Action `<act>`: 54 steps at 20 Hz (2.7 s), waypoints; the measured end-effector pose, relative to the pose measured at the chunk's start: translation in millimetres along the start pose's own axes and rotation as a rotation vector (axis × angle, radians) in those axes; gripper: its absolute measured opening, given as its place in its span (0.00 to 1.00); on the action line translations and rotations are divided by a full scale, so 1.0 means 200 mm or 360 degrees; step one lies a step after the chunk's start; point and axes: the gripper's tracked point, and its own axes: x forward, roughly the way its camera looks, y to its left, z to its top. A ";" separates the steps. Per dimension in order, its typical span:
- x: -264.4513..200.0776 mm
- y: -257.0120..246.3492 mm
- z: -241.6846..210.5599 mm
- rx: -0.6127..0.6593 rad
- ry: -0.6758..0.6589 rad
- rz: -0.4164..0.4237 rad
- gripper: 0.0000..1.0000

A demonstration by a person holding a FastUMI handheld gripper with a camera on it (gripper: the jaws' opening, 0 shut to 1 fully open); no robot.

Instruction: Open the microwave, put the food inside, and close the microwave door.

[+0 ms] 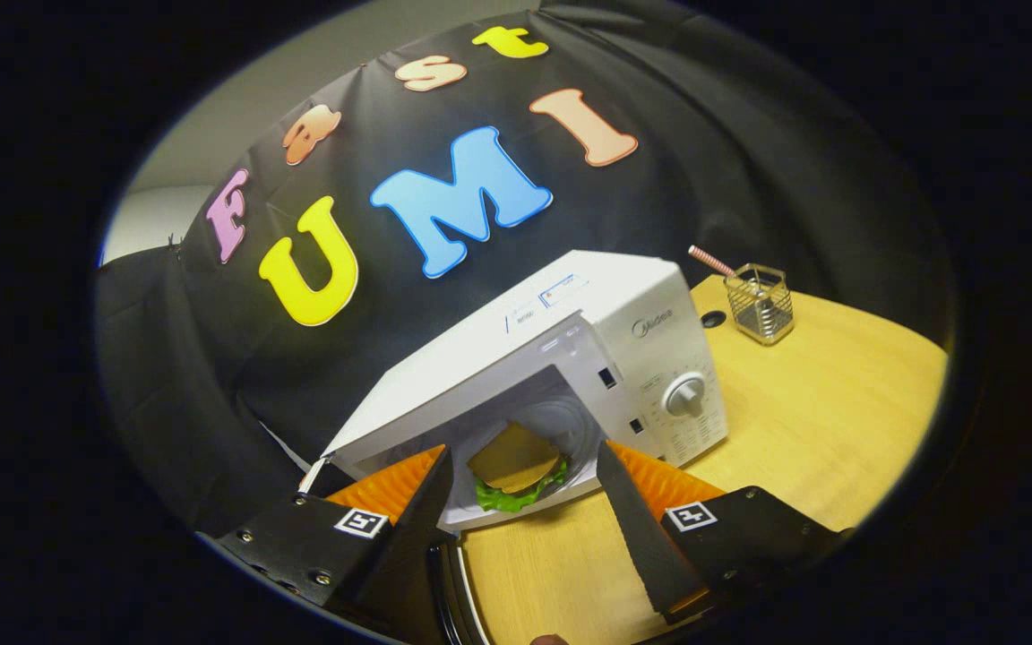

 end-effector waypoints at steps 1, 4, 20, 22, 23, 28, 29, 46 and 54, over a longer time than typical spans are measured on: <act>-0.07 0.00 0.03 -0.0015 -0.0013 0.0011 0.97; -0.25 -0.01 0.14 -0.0047 -0.0049 0.0032 0.97; -0.92 0.29 0.39 -0.0698 -0.0368 0.0183 0.97; -0.95 0.31 0.33 -0.0755 -0.0387 0.0195 0.97; -0.96 0.32 0.30 -0.0784 -0.0389 0.0206 0.97; -0.95 0.35 0.23 -0.0826 -0.0369 0.0211 0.97; -0.95 0.35 0.23 -0.0835 -0.0373 0.0206 0.97; -0.94 0.55 0.17 -0.0874 -0.0314 0.0432 0.97; -1.09 0.95 -0.18 -0.0920 -0.0163 0.0924 0.08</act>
